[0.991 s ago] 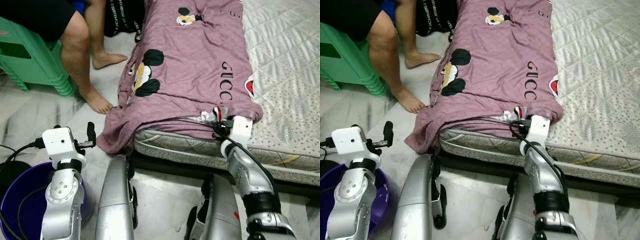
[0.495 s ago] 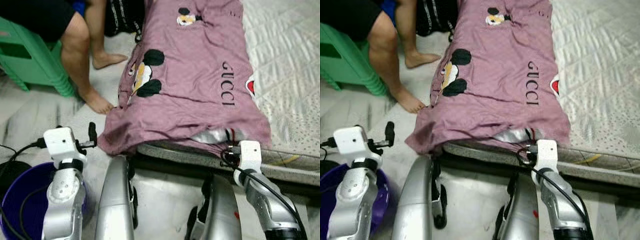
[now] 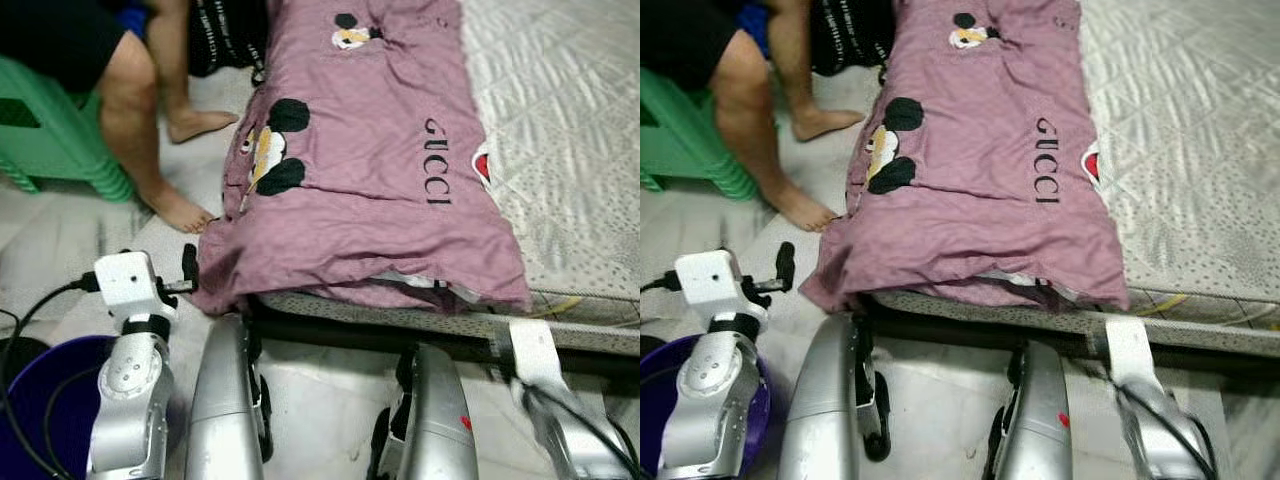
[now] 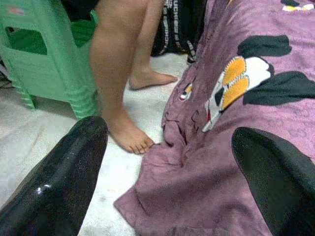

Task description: Clean up the room

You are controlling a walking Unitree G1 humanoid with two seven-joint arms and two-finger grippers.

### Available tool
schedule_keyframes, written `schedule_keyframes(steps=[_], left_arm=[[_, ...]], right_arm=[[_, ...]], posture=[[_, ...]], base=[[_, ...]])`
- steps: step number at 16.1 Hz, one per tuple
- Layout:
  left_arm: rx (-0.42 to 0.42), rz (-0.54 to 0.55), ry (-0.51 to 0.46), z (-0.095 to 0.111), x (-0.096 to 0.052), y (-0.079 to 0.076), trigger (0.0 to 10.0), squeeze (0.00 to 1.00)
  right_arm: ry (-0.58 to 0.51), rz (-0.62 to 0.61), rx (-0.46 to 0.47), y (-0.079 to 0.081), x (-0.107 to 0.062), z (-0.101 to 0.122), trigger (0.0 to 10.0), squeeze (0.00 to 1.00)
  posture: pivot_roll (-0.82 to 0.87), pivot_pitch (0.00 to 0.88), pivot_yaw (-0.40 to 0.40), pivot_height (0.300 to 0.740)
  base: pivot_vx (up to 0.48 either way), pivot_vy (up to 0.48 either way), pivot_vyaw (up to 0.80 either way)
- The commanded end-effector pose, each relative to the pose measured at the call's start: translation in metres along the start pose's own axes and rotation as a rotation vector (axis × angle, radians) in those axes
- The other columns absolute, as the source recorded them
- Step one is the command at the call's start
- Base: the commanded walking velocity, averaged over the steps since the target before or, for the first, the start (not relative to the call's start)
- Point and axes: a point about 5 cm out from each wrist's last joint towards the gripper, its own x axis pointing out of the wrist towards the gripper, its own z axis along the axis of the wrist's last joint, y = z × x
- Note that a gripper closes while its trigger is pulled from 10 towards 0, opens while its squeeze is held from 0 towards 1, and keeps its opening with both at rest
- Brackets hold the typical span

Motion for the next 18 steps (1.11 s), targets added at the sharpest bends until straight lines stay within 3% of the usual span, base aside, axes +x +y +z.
schedule_keyframes(steps=[1, 3, 4, 5, 6, 7, 8, 9, 11, 12, 13, 14, 16, 18], left_arm=[[0.002, 0.009, 0.015, -0.004, -0.003, 0.000, 10.0, 0.00], [0.000, 0.011, 0.014, -0.004, -0.002, 0.000, 10.0, 0.00], [0.000, 0.015, 0.010, -0.003, -0.001, 0.002, 10.0, 0.00], [0.001, 0.020, 0.002, -0.002, 0.001, 0.004, 10.0, 0.00], [0.001, 0.021, -0.001, -0.001, 0.001, 0.004, 10.0, 0.00], [0.002, 0.025, -0.011, 0.000, 0.003, 0.004, 10.0, 0.00], [-0.003, 0.029, -0.028, 0.005, 0.006, 0.003, 10.0, 0.00], [-0.005, 0.032, -0.034, 0.006, 0.007, 0.003, 10.0, 0.00], [-0.010, 0.032, -0.049, 0.011, 0.007, 0.002, 10.0, 0.00], [-0.012, 0.032, -0.054, 0.012, 0.008, 0.002, 10.0, 0.00], [-0.013, 0.035, -0.055, 0.012, 0.008, 0.003, 10.0, 0.00], [-0.015, 0.034, -0.055, 0.012, 0.008, 0.003, 10.0, 0.00], [-0.016, 0.030, -0.054, 0.011, 0.007, 0.001, 10.0, 0.00], [-0.015, 0.032, -0.047, 0.009, 0.005, 0.003, 10.0, 0.00]], right_arm=[[0.052, -0.013, -0.062, -0.007, 0.001, -0.023, 10.0, 1.00], [0.065, -0.089, -0.092, -0.021, 0.006, -0.036, 10.0, 1.00], [-0.051, -0.148, -0.102, -0.031, 0.012, -0.017, 10.0, 1.00], [-0.261, -0.205, -0.077, -0.037, 0.018, 0.033, 10.0, 1.00], [-0.316, -0.217, -0.053, -0.037, 0.017, 0.050, 10.0, 1.00], [-0.421, -0.230, 0.005, -0.035, 0.012, 0.083, 10.0, 1.00], [-0.601, -0.209, 0.064, -0.023, -0.005, 0.138, 10.0, 1.00], [-0.649, -0.191, 0.088, -0.017, -0.010, 0.153, 10.0, 1.00], [-0.795, -0.048, 0.170, 0.013, -0.029, 0.195, 10.0, 1.00], [-0.824, 0.031, 0.183, 0.027, -0.033, 0.204, 10.0, 1.00], [-0.767, 0.216, 0.195, 0.062, -0.030, 0.202, 10.0, 1.00], [-0.661, 0.316, 0.148, 0.084, -0.021, 0.188, 10.0, 1.00], [-0.488, 0.332, 0.116, 0.094, 0.000, 0.155, 10.0, 1.00], [-0.357, 0.279, 0.157, 0.082, 0.013, 0.135, 10.0, 1.00]], posture=[[0.06, 0.196, -0.026, 0.553], [0.06, 0.194, -0.026, 0.553], [0.06, 0.193, -0.023, 0.553], [0.06, 0.188, -0.018, 0.553], [0.06, 0.187, -0.016, 0.553], [0.06, 0.184, -0.016, 0.553], [0.07, 0.182, -0.014, 0.553], [0.07, 0.188, -0.014, 0.553], [0.08, 0.182, -0.015, 0.553], [0.09, 0.180, -0.016, 0.553], [0.09, 0.177, -0.016, 0.553], [0.09, 0.177, -0.018, 0.553], [0.10, 0.178, -0.019, 0.553], [0.10, 0.178, -0.016, 0.553]], base=[[0.000, 0.000, 0.00], [0.000, 0.000, 0.00], [0.000, 0.000, 0.00], [0.000, 0.000, 0.00], [0.000, 0.000, 0.00], [0.000, 0.000, 0.00], [0.000, 0.000, 0.00], [0.000, 0.000, 0.00], [0.000, 0.000, 0.00], [0.000, 0.000, 0.00], [0.000, 0.000, 0.00], [0.000, 0.000, 0.00], [0.000, 0.000, 0.00], [0.000, 0.000, 0.00]])
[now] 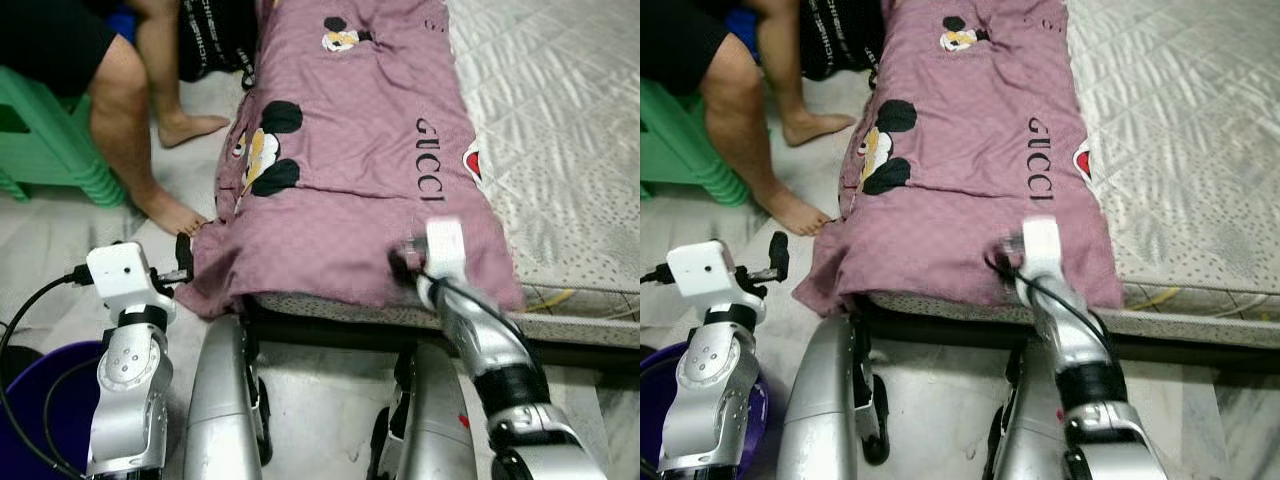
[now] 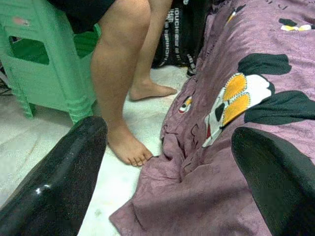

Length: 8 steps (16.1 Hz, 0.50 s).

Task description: Clean up the room

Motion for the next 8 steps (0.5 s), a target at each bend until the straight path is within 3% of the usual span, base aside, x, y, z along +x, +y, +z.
schedule_keyframes(steps=[1, 4, 8], left_arm=[[0.009, 0.006, 0.010, -0.002, -0.003, 0.003, 10.0, 0.00], [0.011, 0.000, 0.010, -0.002, 0.000, 0.001, 10.0, 0.00], [0.011, -0.001, 0.001, -0.001, 0.004, 0.000, 10.0, 0.00]], right_arm=[[0.121, -0.117, 0.067, -0.030, -0.004, -0.023, 10.0, 1.00], [0.178, -0.192, 0.049, -0.048, -0.011, -0.036, 10.0, 1.00], [0.150, -0.275, 0.003, -0.053, -0.013, -0.033, 10.0, 1.00]], posture=[[0.10, 0.177, -0.015, 0.553], [0.09, 0.170, -0.012, 0.553], [0.09, 0.151, -0.010, 0.553]], base=[[0.000, 0.000, 0.00], [0.000, 0.000, 0.00], [0.000, 0.000, 0.00]])
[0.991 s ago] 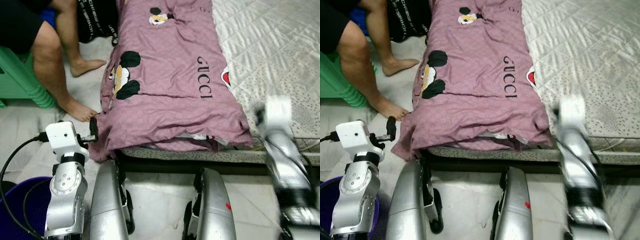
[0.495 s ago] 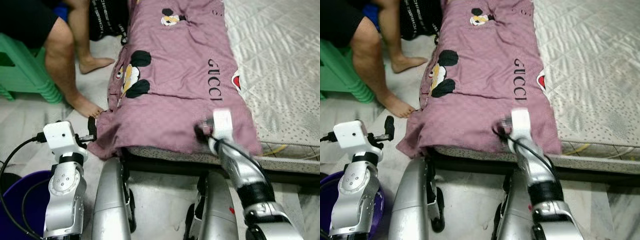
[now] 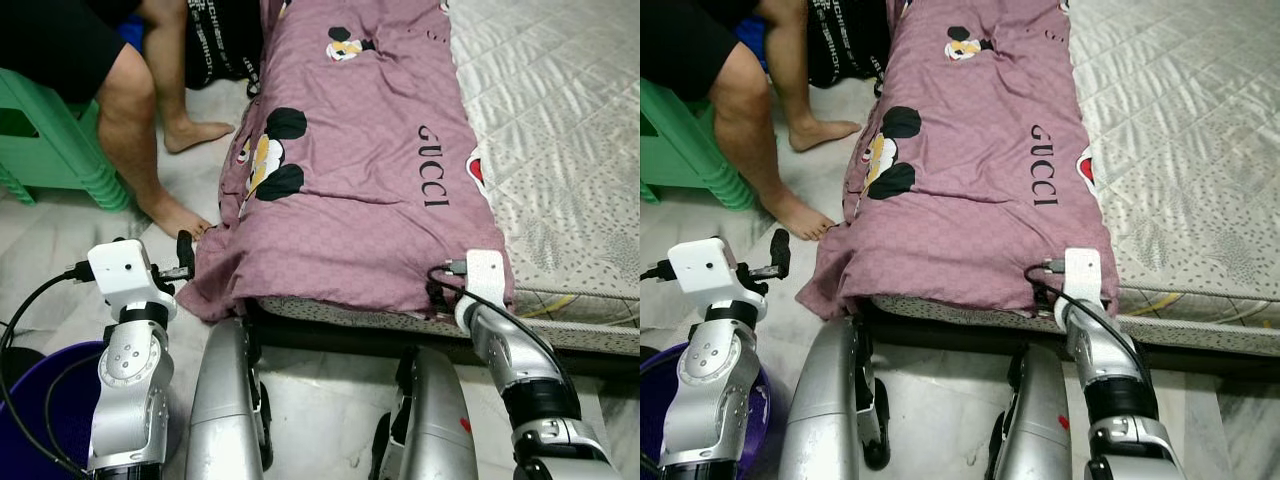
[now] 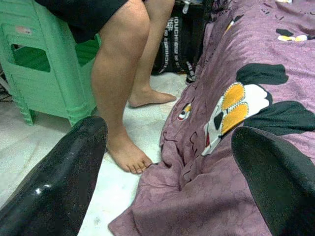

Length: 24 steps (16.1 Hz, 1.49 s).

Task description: Clean up the room

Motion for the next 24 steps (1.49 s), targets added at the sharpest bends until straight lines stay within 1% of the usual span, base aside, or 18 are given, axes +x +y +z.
schedule_keyframes(steps=[1, 2, 3, 4, 5, 8, 11, 12, 13, 14, 15, 16, 17, 18, 19, 20, 22, 24], left_arm=[[0.011, 0.007, 0.004, -0.002, 0.000, 0.003, 10.0, 0.00], [0.012, 0.008, -0.001, -0.001, 0.002, 0.003, 10.0, 0.00], [0.012, 0.014, -0.011, 0.001, 0.003, 0.005, 10.0, 0.00], [0.012, 0.015, -0.013, 0.001, 0.004, 0.005, 10.0, 0.00], [0.014, 0.031, -0.019, 0.001, 0.006, 0.008, 10.0, 0.00], [0.010, 0.047, -0.041, 0.003, 0.010, 0.010, 10.0, 0.00], [0.005, 0.056, -0.059, 0.006, 0.016, 0.012, 10.0, 0.00], [0.001, 0.063, -0.074, 0.008, 0.020, 0.012, 10.0, 0.00], [-0.004, 0.067, -0.082, 0.009, 0.022, 0.012, 10.0, 0.00], [-0.016, 0.069, -0.097, 0.011, 0.025, 0.011, 10.0, 0.00], [-0.027, 0.069, -0.109, 0.013, 0.026, 0.009, 10.0, 0.00], [-0.034, 0.069, -0.114, 0.013, 0.026, 0.008, 10.0, 0.00], [-0.046, 0.069, -0.114, 0.012, 0.026, 0.008, 10.0, 0.00], [-0.049, 0.072, -0.112, 0.011, 0.026, 0.008, 10.0, 0.00], [-0.063, 0.061, -0.103, 0.009, 0.026, 0.006, 10.0, 0.00], [-0.074, 0.045, -0.103, 0.009, 0.027, 0.004, 10.0, 0.00], [-0.063, 0.024, -0.109, 0.010, 0.031, -0.001, 10.0, 0.00], [-0.059, 0.002, -0.114, 0.011, 0.034, -0.007, 10.0, 0.00]], right_arm=[[-0.002, -0.083, -0.021, -0.011, 0.000, -0.001, 10.0, 1.00], [-0.047, -0.109, -0.054, -0.011, 0.000, 0.007, 10.0, 1.00], [-0.137, -0.155, -0.109, -0.011, -0.003, 0.022, 10.0, 1.00], [-0.153, -0.156, -0.119, -0.010, -0.004, 0.023, 10.0, 1.00], [-0.219, -0.160, -0.143, -0.004, -0.007, 0.031, 10.0, 1.00], [-0.306, -0.137, -0.148, 0.011, -0.014, 0.042, 10.0, 1.00], [-0.361, -0.107, -0.094, 0.017, -0.015, 0.050, 10.0, 1.00], [-0.422, -0.036, -0.012, 0.027, -0.016, 0.061, 10.0, 1.00], [-0.452, 0.022, 0.038, 0.035, -0.017, 0.069, 10.0, 1.00], [-0.502, 0.103, 0.085, 0.049, -0.020, 0.082, 10.0, 1.00], [-0.547, 0.186, 0.123, 0.065, -0.025, 0.092, 10.0, 1.00], [-0.568, 0.209, 0.127, 0.072, -0.027, 0.096, 10.0, 1.00], [-0.583, 0.259, 0.157, 0.085, -0.030, 0.099, 10.0, 1.00], [-0.588, 0.277, 0.170, 0.089, -0.032, 0.100, 10.0, 1.00], [-0.609, 0.315, 0.170, 0.100, -0.035, 0.102, 10.0, 0.00], [-0.629, 0.339, 0.178, 0.106, -0.037, 0.103, 10.0, 0.00], [-0.660, 0.382, 0.177, 0.120, -0.039, 0.110, 10.0, 0.00], [-0.670, 0.394, 0.175, 0.125, -0.037, 0.112, 10.0, 0.00]], posture=[[0.10, 0.142, -0.010, 0.553], [0.10, 0.133, -0.011, 0.553], [0.10, 0.120, -0.013, 0.553], [0.10, 0.120, -0.013, 0.553], [0.10, 0.093, -0.016, 0.553], [0.10, 0.037, -0.021, 0.553], [0.10, 0.000, -0.024, 0.553], [0.09, 0.000, -0.023, 0.553], [0.10, 0.000, -0.022, 0.553], [0.10, 0.000, -0.021, 0.553], [0.10, 0.000, -0.022, 0.553], [0.11, 0.000, -0.021, 0.553], [0.11, 0.000, -0.019, 0.553], [0.11, 0.000, -0.018, 0.553], [0.11, 0.000, -0.016, 0.553], [0.11, 0.000, -0.012, 0.553], [0.11, 0.000, -0.007, 0.553], [0.12, 0.000, -0.006, 0.572]], base=[[0.000, 0.000, 0.00], [0.000, 0.000, 0.00], [0.000, 0.000, 0.00], [0.000, 0.000, 0.00], [0.000, 0.000, 0.00], [0.000, 0.000, 0.00], [0.000, 0.000, 0.00], [0.000, 0.000, 0.00], [0.000, 0.000, 0.00], [0.000, 0.000, 0.00], [0.000, 0.000, 0.00], [0.000, 0.000, 0.00], [0.000, 0.000, 0.00], [0.000, 0.000, 0.00], [0.000, 0.000, 0.00], [0.000, 0.000, 0.00], [0.000, 0.000, 0.00], [0.000, 0.000, 0.00]])
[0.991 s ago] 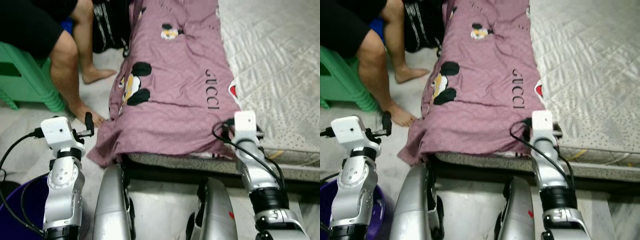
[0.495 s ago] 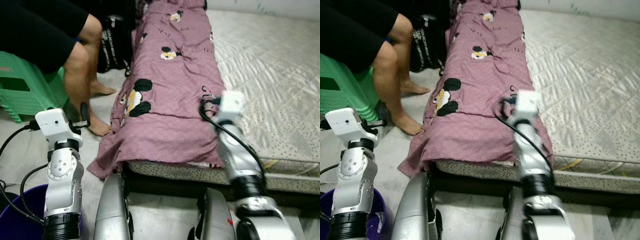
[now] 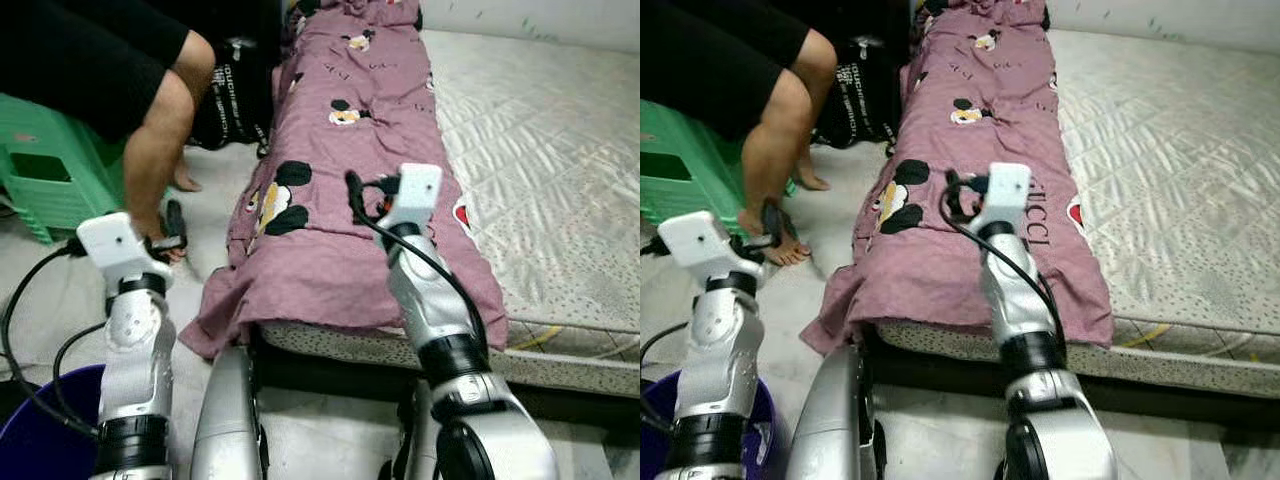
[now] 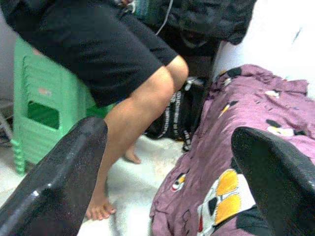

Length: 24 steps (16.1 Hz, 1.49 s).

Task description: Clean up the room

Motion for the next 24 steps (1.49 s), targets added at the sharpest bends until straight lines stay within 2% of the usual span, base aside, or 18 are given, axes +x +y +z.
schedule_keyframes(steps=[1, 5, 8, 11, 13, 15, 17, 20, 22, 24], left_arm=[[0.010, -0.016, 0.002, 0.000, 0.001, -0.003, 10.0, 0.00], [0.017, 0.000, 0.012, -0.004, -0.004, 0.006, 10.0, 0.00], [0.011, 0.015, 0.010, -0.005, -0.010, 0.006, 10.0, 0.00], [0.027, 0.027, 0.030, -0.011, -0.023, 0.012, 10.0, 0.00], [0.041, -0.003, 0.038, -0.012, -0.025, 0.010, 10.0, 0.00], [0.059, -0.015, 0.063, -0.015, -0.035, 0.016, 10.0, 0.00], [0.072, 0.011, 0.109, -0.020, -0.056, 0.031, 10.0, 0.00], [0.082, 0.041, 0.139, -0.022, -0.072, 0.041, 10.0, 0.00], [0.080, 0.041, 0.145, -0.023, -0.078, 0.040, 10.0, 0.00], [0.076, 0.048, 0.159, -0.024, -0.082, 0.040, 10.0, 0.00]], right_arm=[[0.006, 0.003, -0.004, -0.001, 0.001, -0.003, 10.0, 0.00], [0.012, -0.009, -0.015, -0.005, 0.000, -0.007, 10.0, 0.00], [0.023, -0.028, -0.035, -0.011, -0.004, -0.011, 10.0, 0.00], [0.022, -0.058, -0.074, -0.029, -0.017, -0.017, 10.0, 0.00], [0.021, -0.087, -0.088, -0.037, -0.022, -0.019, 10.0, 0.00], [0.018, -0.113, -0.128, -0.049, -0.037, -0.023, 10.0, 0.00], [0.037, -0.125, -0.200, -0.065, -0.064, -0.030, 10.0, 0.00], [0.085, -0.138, -0.261, -0.081, -0.089, -0.033, 10.0, 0.00], [0.102, -0.141, -0.295, -0.084, -0.097, -0.034, 10.0, 0.00], [0.093, -0.114, -0.295, -0.078, -0.097, -0.032, 10.0, 0.00]], posture=[[0.12, 0.000, -0.006, 0.582], [0.12, 0.000, -0.021, 0.622], [0.11, 0.000, -0.034, 0.652], [0.10, 0.000, -0.014, 0.687], [0.09, 0.000, -0.003, 0.707], [0.09, 0.000, 0.006, 0.717], [0.08, 0.014, 0.006, 0.717], [0.07, 0.032, -0.003, 0.717], [0.07, 0.035, -0.004, 0.717], [0.06, 0.026, 0.005, 0.717]], base=[[0.000, 0.000, 0.00], [0.000, 0.000, 0.00], [0.000, 0.000, 0.00], [0.000, 0.000, 0.00], [0.000, 0.000, 0.00], [0.000, 0.000, 0.00], [0.000, 0.000, 0.00], [0.000, 0.000, 0.00], [0.000, 0.000, 0.00], [0.000, 0.000, 0.00]])
